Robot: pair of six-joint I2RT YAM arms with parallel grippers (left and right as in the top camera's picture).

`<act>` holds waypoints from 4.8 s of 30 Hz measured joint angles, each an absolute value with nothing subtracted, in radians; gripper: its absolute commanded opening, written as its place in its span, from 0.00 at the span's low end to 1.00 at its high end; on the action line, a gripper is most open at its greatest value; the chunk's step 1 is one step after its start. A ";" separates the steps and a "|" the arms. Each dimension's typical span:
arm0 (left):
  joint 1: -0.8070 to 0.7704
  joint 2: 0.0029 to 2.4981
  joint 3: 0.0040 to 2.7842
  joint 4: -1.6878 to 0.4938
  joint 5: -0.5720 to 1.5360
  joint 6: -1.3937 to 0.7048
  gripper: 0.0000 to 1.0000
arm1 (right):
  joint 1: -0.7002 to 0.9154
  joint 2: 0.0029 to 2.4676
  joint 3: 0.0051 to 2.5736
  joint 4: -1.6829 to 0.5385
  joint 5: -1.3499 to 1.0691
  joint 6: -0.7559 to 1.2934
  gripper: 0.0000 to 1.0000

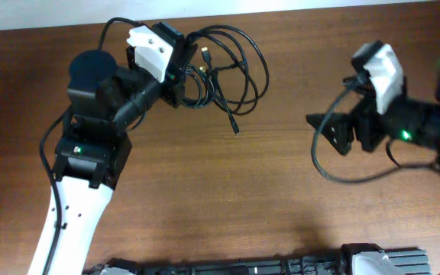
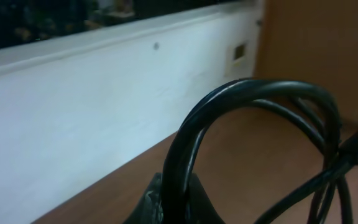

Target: Untangle cables

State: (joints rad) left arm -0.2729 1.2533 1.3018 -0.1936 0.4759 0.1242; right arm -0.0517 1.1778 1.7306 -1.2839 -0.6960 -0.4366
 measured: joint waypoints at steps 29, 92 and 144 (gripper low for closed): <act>-0.743 1.226 1.301 0.002 0.122 -0.133 0.00 | -0.052 1.045 1.732 -1.242 -0.572 -0.257 0.99; -0.901 1.132 1.301 -0.123 -0.602 0.072 0.00 | -0.052 1.166 1.732 -1.517 -0.513 -0.537 0.99; -0.636 1.395 1.300 0.339 -0.051 -1.000 0.00 | -0.052 1.412 1.732 -1.110 -1.159 0.462 0.99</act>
State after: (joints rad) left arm -0.6361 1.3949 1.2999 0.3386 -0.0509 -0.9997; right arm -0.0517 1.4120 1.7317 -1.1099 -1.1591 0.4618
